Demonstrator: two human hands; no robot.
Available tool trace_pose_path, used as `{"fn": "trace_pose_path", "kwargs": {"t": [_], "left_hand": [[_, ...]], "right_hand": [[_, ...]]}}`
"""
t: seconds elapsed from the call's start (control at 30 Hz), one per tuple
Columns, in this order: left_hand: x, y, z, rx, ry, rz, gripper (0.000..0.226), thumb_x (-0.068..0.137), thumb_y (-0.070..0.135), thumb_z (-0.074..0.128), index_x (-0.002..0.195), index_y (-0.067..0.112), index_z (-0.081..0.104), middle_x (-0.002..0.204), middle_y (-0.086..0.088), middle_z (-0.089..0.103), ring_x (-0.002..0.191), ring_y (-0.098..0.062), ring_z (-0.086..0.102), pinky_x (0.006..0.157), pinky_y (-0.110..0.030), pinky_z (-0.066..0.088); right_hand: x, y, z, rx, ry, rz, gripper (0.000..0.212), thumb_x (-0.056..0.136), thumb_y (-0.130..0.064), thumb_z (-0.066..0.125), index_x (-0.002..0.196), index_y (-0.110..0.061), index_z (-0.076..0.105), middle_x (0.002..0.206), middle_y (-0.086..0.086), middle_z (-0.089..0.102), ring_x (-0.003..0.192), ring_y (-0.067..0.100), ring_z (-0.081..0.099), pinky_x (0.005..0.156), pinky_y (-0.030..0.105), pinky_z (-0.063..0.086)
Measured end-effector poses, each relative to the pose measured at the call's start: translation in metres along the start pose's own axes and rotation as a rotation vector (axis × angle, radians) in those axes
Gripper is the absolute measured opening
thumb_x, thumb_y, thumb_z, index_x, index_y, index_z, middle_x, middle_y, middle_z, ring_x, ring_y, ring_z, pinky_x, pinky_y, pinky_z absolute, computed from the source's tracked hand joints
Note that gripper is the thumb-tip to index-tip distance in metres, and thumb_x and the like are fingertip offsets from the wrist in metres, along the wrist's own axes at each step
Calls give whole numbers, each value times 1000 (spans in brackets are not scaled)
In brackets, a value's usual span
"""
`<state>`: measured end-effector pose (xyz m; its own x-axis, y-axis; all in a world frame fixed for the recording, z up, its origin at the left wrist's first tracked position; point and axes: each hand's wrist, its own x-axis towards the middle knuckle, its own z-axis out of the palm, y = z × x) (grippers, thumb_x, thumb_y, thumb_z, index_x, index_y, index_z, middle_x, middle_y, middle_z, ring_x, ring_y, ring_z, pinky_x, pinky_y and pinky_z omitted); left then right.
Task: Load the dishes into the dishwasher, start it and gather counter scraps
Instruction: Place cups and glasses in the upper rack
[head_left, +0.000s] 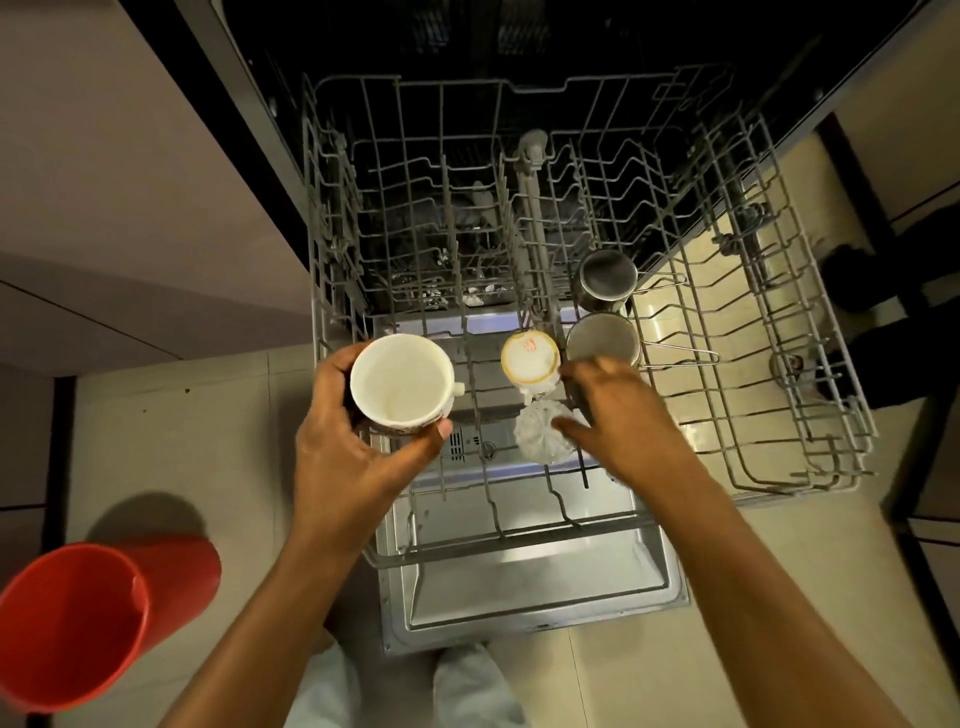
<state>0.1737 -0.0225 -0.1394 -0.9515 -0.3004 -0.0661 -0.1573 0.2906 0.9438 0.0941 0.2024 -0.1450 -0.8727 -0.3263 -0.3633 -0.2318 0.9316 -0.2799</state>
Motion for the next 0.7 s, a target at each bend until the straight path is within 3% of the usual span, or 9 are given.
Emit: {"fn": "trace_pose_path", "kwargs": {"t": [0.17,0.3,0.43,0.6,0.7], "left_hand": [[-11,1,-18,15,63,28,71,56,49,79,116,46,41,116,10,56,107,-1,55,84,-11,46],[-14,-4,-29,-24,120,31,71,56,47,80,116,44,43,118,10,54,111,-7,55,87,-19,47],[-17,-7,-34,-31,137,34,70,56,46,80,115,45,44,119,8,55,112,-10,56,90,-25,47],[-18,-8,-36,-48,145,35,70,57,45,81,117,42,44,120,3,55,113,-15,56,91,-29,47],[-17,-8,-37,-54,149,27,69,56,46,81,115,45,44,118,8,55,112,-13,56,90,-28,47]], "right_hand": [[-19,-15,46,18,-19,109,86,75,-37,75,142,-17,26,141,7,38,126,24,41,105,33,37],[-17,-17,51,-54,74,113,69,83,-25,68,139,-16,30,139,6,44,122,23,47,97,31,44],[-24,-18,38,4,67,105,72,79,-32,72,138,-18,33,136,4,45,121,22,47,97,32,43],[-43,-24,14,281,128,138,77,68,-34,81,131,-20,40,131,0,49,118,19,49,94,32,43],[-42,-31,17,479,159,173,77,64,-29,85,128,-20,42,129,0,52,116,18,51,94,33,45]]}}
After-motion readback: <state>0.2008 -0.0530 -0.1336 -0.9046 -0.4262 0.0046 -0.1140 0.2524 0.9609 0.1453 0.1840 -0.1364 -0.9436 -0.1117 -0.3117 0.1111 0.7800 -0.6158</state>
